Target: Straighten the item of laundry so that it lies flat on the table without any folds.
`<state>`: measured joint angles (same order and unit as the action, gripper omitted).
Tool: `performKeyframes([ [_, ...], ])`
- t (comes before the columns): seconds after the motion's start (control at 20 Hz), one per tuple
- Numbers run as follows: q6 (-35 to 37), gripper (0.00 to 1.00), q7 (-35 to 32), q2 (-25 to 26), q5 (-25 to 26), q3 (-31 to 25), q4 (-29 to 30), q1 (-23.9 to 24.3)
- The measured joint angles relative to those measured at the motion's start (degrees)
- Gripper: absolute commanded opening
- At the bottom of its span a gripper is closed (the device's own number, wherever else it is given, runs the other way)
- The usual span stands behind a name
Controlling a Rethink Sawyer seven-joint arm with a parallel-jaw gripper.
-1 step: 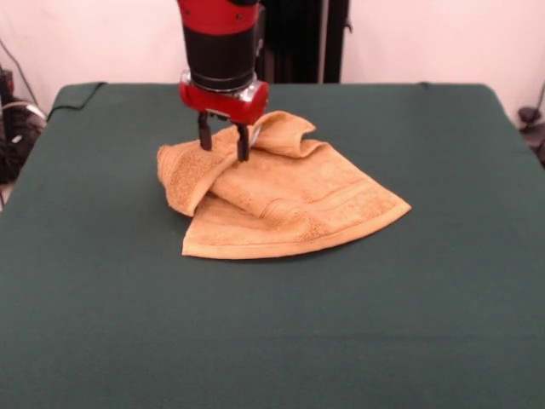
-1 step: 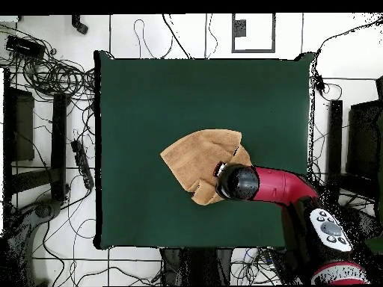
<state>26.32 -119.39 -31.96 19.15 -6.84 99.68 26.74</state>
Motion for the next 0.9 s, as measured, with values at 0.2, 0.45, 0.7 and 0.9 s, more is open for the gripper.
performKeyframes([
  [0.2,-0.36,1.00,0.00,0.92,-0.63,0.01,-0.16,-0.03],
  [0.45,-1.30,1.00,0.00,2.45,-0.74,0.21,-0.53,-0.76],
  [0.7,-2.21,1.00,0.00,3.65,-0.73,1.56,-1.26,-2.75],
  [0.9,-2.72,1.00,0.00,4.75,-0.76,3.21,-2.15,-4.19],
])
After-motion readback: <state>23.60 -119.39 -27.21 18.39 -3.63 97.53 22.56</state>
